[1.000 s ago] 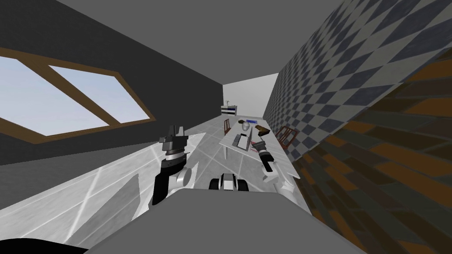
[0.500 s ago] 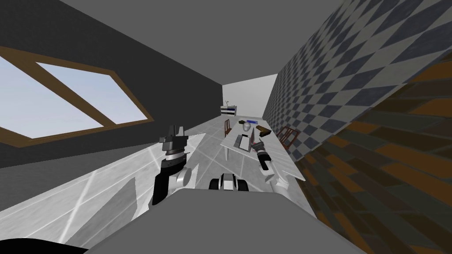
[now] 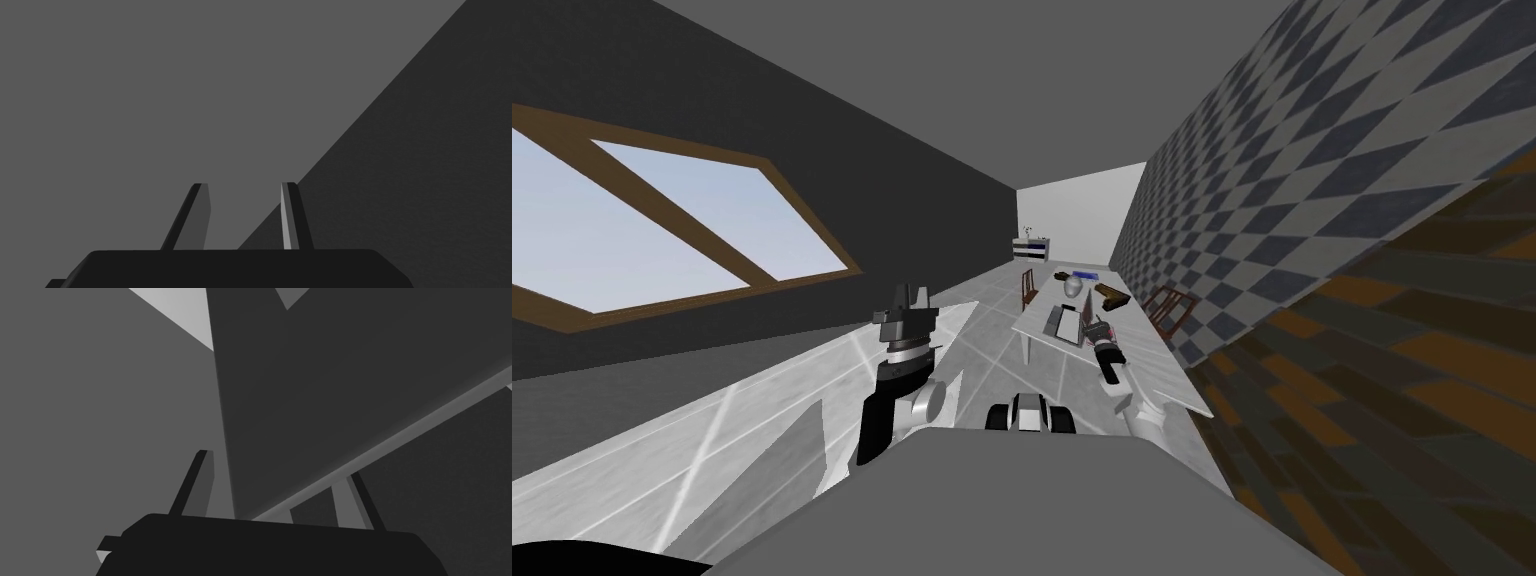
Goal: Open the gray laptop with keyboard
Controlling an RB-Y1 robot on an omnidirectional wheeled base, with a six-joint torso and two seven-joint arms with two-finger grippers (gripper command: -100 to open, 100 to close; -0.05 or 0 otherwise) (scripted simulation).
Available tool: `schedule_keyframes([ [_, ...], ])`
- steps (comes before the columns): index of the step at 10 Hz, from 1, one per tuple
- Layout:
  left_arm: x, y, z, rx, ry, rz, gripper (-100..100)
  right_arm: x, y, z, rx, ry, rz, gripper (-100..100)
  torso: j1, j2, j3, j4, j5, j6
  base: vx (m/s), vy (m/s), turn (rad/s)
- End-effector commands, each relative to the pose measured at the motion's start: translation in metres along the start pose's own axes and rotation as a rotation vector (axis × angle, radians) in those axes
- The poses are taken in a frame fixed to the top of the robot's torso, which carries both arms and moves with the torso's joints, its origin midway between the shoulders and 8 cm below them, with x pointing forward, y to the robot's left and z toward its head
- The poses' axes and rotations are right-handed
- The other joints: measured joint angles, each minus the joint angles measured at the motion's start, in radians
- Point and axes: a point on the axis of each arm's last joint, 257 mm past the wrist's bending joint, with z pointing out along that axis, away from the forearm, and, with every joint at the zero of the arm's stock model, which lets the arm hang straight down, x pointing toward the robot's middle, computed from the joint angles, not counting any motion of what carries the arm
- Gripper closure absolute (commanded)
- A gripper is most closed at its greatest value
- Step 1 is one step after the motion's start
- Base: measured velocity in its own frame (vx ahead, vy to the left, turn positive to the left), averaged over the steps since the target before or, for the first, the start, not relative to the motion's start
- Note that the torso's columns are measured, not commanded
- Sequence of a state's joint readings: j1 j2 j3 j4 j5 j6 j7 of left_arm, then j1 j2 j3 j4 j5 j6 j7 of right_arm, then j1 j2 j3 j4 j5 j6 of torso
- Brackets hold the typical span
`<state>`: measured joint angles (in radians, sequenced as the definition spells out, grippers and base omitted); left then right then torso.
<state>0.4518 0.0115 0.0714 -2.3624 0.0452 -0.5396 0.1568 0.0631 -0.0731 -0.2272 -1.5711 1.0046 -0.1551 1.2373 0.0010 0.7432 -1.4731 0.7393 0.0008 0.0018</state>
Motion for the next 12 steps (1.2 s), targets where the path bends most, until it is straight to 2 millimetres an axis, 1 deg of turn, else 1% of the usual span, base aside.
schedule_keyframes([
  [1,0.0,0.0,0.0,0.0,0.0,0.0,0,0.012,-0.007,-0.001,-0.004,0.03,-0.024,100,0.001,-0.002,-0.001,-0.001,0.002,-0.002,-0.01,0.035,0.179],
  [2,0.0,0.0,0.0,0.0,0.0,0.0,0,0.012,-0.007,-0.001,-0.004,0.03,-0.024,100,0.002,-0.005,-0.003,-0.003,0.001,-0.002,-0.011,0.038,0.098],
  [3,0.0,0.0,0.0,0.0,0.0,0.0,0,0.023,-0.012,-0.002,-0.01,0.055,-0.053,100,0.001,-0.006,-0.004,-0.003,-0.001,-0.001,-0.007,0.063,0.162],
  [4,0.0,0.0,0.0,0.0,0.0,0.0,0,0.025,-0.015,-0.001,-0.007,0.062,-0.059,100,0.0,-0.008,-0.005,-0.004,-0.002,-0.003,-0.003,0.052,0.08],
  [5,0.0,0.0,0.0,0.0,0.0,0.0,0,0.036,-0.021,-0.003,-0.011,0.085,-0.091,100,-0.002,-0.008,-0.005,-0.005,-0.002,-0.002,-0.01,0.055,0.141],
  [6,0.0,0.0,0.0,0.0,0.0,0.0,0,0.044,-0.024,-0.004,-0.017,0.105,-0.112,100,-0.002,-0.007,-0.004,-0.005,-0.002,-0.003,-0.009,0.075,0.288],
  [7,0.0,0.0,0.0,0.0,0.0,0.0,0,0.05,-0.033,-0.004,-0.006,0.121,-0.131,100,0.0,-0.01,-0.005,-0.007,-0.004,-0.007,-0.013,0.056,0.099],
  [8,0.0,0.0,0.0,0.0,0.0,0.0,0,0.05,-0.033,-0.004,-0.005,0.123,-0.131,100,-0.001,-0.01,-0.006,-0.005,-0.002,-0.003,-0.007,0.03,-0.02],
  [9,0.0,0.0,0.0,0.0,0.0,0.0,0,0.061,-0.042,-0.006,-0.004,0.148,-0.164,100,-0.003,-0.007,-0.005,-0.003,-0.002,-0.001,0.0,0.039,0.134],
  [10,0.0,0.0,0.0,0.0,0.0,0.0,0,0.067,-0.044,-0.008,-0.008,0.165,-0.181,100,-0.002,-0.006,-0.003,-0.002,-0.001,-0.002,-0.002,0.072,0.244],
  [11,0.0,0.0,0.0,0.0,0.0,0.0,0,0.073,-0.055,-0.008,0.006,0.182,-0.206,100,0.001,-0.005,-0.003,-0.002,-0.001,-0.003,-0.006,0.06,0.133],
  [12,0.0,0.0,0.0,0.0,0.0,0.0,0,0.078,-0.055,-0.011,0.0,0.195,-0.216,100,0.001,-0.004,-0.003,-0.001,0.0,-0.002,0.002,0.058,0.189],
])
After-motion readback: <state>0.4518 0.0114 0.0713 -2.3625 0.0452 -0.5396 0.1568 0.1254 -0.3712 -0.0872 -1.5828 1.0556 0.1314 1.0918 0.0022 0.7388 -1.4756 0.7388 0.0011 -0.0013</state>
